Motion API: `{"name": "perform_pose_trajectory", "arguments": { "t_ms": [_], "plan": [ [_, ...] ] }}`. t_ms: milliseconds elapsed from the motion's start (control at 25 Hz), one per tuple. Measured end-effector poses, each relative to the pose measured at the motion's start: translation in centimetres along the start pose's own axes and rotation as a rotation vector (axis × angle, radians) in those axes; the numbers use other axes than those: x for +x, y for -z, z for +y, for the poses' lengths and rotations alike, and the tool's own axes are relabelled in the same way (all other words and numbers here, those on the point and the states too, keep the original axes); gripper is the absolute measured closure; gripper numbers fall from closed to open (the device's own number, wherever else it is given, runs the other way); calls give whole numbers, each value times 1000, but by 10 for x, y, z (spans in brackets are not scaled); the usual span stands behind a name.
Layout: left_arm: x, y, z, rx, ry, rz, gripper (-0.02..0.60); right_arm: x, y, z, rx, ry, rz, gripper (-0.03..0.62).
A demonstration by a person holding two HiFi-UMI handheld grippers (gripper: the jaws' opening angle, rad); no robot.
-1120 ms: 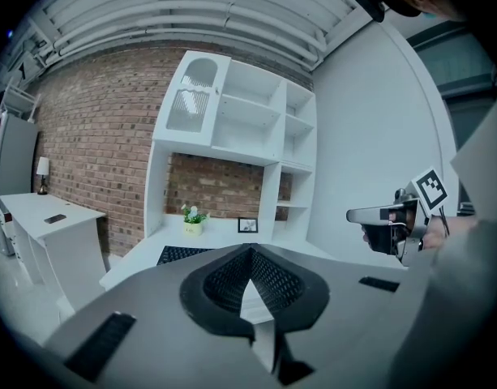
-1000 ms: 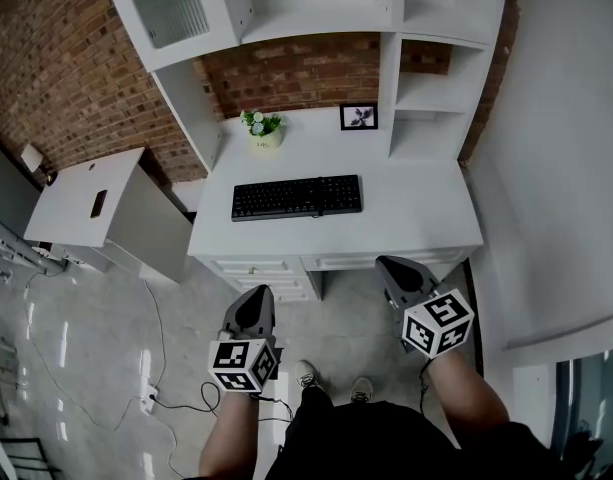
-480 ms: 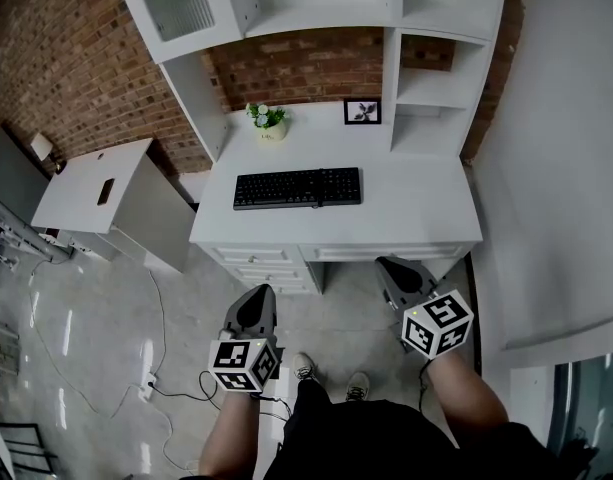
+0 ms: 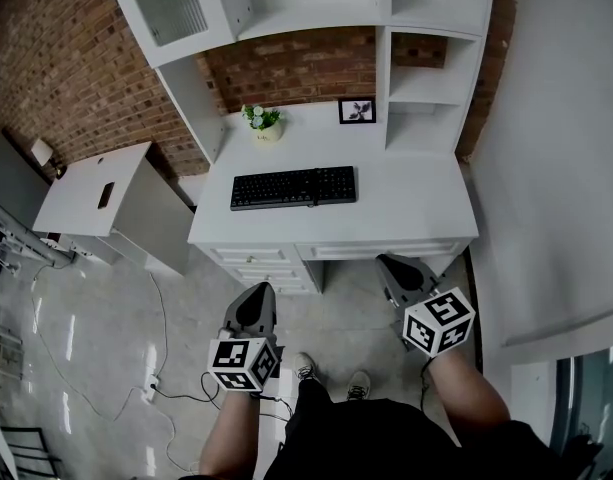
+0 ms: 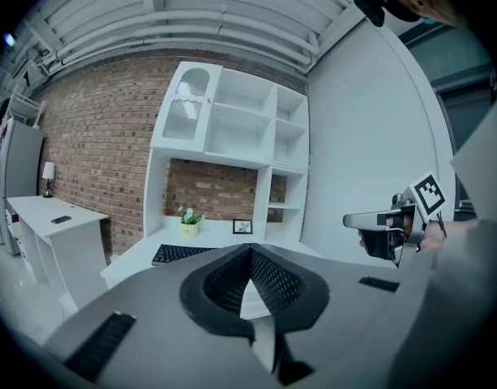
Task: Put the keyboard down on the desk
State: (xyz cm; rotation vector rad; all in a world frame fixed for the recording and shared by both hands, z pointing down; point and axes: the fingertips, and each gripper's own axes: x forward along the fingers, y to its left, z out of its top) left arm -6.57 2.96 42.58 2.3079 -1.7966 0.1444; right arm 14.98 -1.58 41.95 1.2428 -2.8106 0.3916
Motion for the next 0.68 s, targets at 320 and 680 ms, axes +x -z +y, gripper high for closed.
{"name": "perform_pose_trajectory", "arguments": {
  "t_ms": [320,680],
  "plan": [
    [-5,-2,-6,2,6,-3,563,-6,-2,4,0,-3,-2,577],
    [-11,0,-1,-4,6,-8,563,-5,1,12,3,-8,-5,577]
  ]
}}
